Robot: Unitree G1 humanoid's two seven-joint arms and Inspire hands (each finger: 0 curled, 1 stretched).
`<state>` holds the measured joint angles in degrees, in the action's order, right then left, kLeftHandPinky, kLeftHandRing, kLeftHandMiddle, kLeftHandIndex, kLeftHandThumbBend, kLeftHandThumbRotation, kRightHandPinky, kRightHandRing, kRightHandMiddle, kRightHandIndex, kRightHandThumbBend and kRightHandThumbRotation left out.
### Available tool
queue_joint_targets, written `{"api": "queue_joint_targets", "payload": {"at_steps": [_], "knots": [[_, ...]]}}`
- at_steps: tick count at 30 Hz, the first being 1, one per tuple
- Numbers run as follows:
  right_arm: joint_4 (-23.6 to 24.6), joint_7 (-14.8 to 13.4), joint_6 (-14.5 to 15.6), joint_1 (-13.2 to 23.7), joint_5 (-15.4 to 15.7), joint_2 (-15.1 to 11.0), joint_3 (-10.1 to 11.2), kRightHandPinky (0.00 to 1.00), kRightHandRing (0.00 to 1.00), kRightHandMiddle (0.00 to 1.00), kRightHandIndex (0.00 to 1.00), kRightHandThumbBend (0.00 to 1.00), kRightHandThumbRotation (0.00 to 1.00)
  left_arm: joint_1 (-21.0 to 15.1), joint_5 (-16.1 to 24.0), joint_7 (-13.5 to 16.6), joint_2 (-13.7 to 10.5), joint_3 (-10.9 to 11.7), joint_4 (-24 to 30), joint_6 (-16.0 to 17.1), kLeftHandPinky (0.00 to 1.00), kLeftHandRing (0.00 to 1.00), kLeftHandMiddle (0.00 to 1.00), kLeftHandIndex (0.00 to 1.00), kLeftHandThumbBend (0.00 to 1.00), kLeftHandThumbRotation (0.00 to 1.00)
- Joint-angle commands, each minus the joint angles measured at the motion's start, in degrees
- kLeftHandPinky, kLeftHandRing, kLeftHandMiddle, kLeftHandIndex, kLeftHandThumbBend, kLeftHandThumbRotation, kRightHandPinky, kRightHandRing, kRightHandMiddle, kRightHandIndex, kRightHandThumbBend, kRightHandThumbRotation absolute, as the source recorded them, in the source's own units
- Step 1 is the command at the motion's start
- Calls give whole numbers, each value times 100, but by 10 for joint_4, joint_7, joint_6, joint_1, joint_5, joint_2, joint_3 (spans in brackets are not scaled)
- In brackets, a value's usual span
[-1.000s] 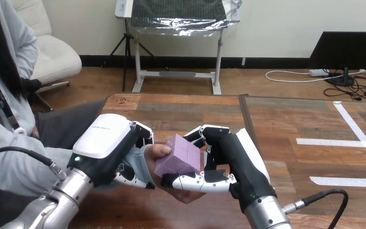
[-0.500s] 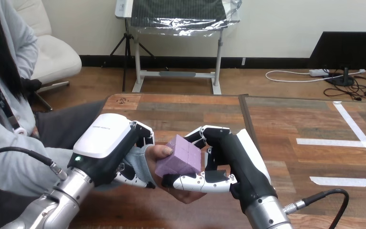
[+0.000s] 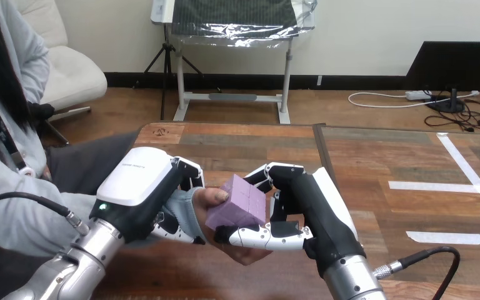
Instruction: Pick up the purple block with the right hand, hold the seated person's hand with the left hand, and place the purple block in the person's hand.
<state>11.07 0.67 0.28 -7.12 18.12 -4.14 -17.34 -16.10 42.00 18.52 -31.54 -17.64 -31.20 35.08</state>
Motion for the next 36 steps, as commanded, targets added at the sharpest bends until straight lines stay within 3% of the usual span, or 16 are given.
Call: {"api": "queue_joint_targets", "payload": {"at_steps": [1, 7, 12, 18, 20, 25, 29, 36], "knots": [[4, -2, -12, 40, 17, 1, -4, 7, 11, 17, 21, 38, 2, -40, -18, 28, 18, 27, 66, 9, 29, 30, 34, 37, 92, 14], [7, 3, -8, 40, 13, 0, -1, 18, 22, 28, 31, 46, 23, -25, -26, 17, 19, 35, 81, -3, 35, 36, 41, 42, 93, 16], [0, 7, -26, 42, 1, -4, 5, 29, 34, 40, 45, 57, 36, -12, -30, 17, 20, 41, 92, -14, 41, 42, 47, 50, 94, 17], [1, 5, -32, 45, 15, -15, 7, 40, 46, 51, 58, 66, 47, 3, -33, 11, 22, 47, 107, -30, 46, 48, 53, 58, 96, 20], [1, -3, -42, 46, 26, -20, 8, 49, 55, 58, 65, 71, 53, 10, -34, 14, 23, 51, 109, -32, 50, 53, 58, 64, 96, 22], [-6, -10, -65, 49, 30, -23, 14, 60, 65, 67, 73, 77, 58, 24, -32, 20, 22, 57, 115, -34, 57, 62, 66, 71, 97, 26], [-15, -11, -84, 52, 21, -26, 23, 71, 75, 76, 81, 83, 62, 38, -34, 21, 20, 62, 125, -36, 69, 74, 75, 81, 99, 31], [-28, -12, -112, 59, 8, -30, 37, 80, 84, 84, 88, 91, 67, 58, -43, 27, 21, 73, 137, -26, 80, 84, 84, 90, 100, 38]]}}
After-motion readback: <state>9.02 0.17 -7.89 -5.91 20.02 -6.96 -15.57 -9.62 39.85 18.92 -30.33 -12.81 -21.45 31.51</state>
